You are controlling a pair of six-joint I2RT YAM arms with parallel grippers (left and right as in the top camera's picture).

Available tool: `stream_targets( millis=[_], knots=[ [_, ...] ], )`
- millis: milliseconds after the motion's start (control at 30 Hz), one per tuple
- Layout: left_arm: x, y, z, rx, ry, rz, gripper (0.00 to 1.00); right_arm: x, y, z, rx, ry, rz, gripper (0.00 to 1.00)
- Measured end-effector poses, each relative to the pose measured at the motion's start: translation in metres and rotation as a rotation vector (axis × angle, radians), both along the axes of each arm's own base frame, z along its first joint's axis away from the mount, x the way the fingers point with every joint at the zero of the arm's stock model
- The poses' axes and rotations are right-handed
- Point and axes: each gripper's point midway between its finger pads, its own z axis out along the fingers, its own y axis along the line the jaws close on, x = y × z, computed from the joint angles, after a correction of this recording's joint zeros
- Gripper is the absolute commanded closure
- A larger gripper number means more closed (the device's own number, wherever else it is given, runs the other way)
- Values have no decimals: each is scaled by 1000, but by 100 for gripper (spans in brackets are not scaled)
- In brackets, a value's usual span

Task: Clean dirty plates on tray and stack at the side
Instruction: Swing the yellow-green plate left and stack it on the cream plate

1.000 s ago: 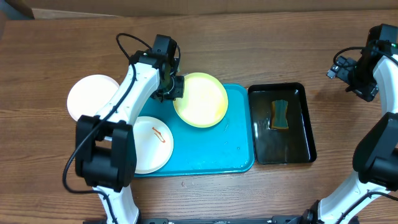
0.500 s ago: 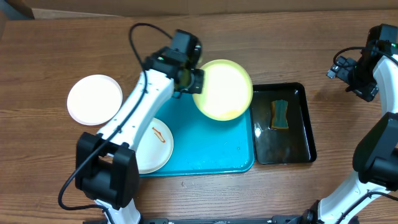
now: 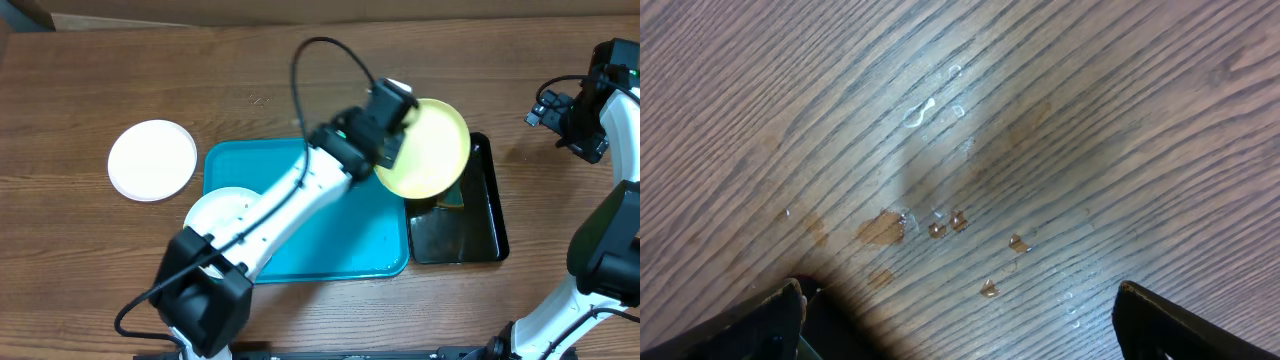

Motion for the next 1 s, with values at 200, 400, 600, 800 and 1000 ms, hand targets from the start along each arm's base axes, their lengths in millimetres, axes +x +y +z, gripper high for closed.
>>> stream_targets(
  millis=[200,400,600,800,1000],
  knots=[
    [-19,-26,23,178,-222,-21,96,0,0,0,0,0,0,0],
    [-41,-48,66,354,-491,-16,96,0,0,0,0,0,0,0],
    [-67,-68,111,465,-697,5,96,0,0,0,0,0,0,0],
    [-83,-73,135,561,-783,16,96,0,0,0,0,-1,0,0],
    [-85,-66,142,636,-800,42,96,0,0,0,0,-1,0,0]
  ],
)
